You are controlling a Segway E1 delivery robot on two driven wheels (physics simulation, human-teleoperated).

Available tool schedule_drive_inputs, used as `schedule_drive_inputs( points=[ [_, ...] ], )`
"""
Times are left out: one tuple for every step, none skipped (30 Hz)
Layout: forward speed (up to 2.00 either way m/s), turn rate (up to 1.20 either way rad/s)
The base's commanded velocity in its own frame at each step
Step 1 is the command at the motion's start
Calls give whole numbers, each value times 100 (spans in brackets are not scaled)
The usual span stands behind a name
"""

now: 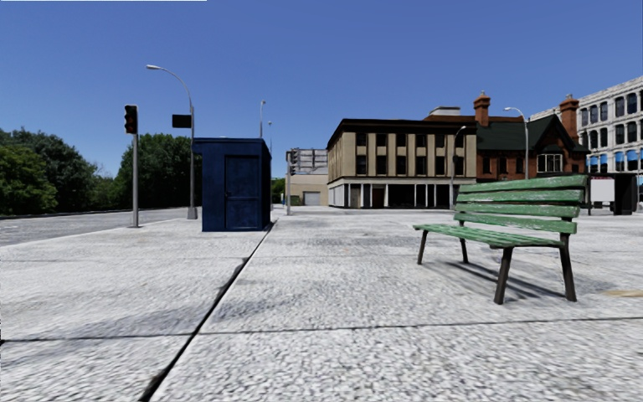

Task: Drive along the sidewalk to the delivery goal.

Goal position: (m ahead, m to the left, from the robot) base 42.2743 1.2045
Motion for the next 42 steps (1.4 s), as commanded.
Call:
schedule_drive_inputs(
  points=[
    [200, 0],
    [200, 0],
    [200, 0],
    [200, 0],
    [200, 0],
    [200, 0],
    [200, 0],
    [200, 0],
    [200, 0],
    [200, 0],
    [200, 0],
    [200, 0],
    [200, 0],
    [200, 0],
    [200, 0],
    [200, 0],
    [200, 0],
    [200, 0],
    [200, 0],
    [200, 0],
    [200, 0],
    [200, 0],
    [200, 0],
    [200, 0],
    [200, 0],
    [200, 0],
    [200, 0],
    [200, 0],
    [200, 0],
    [200, 0],
    [200, 0],
    [200, 0],
    [200, 0],
    [200, 0],
    [200, 0],
    [200, 0],
    [200, 0],
    [200, 0],
    [200, 0],
    [200, 0],
    [200, 0],
    [200, 0]
  ],
)
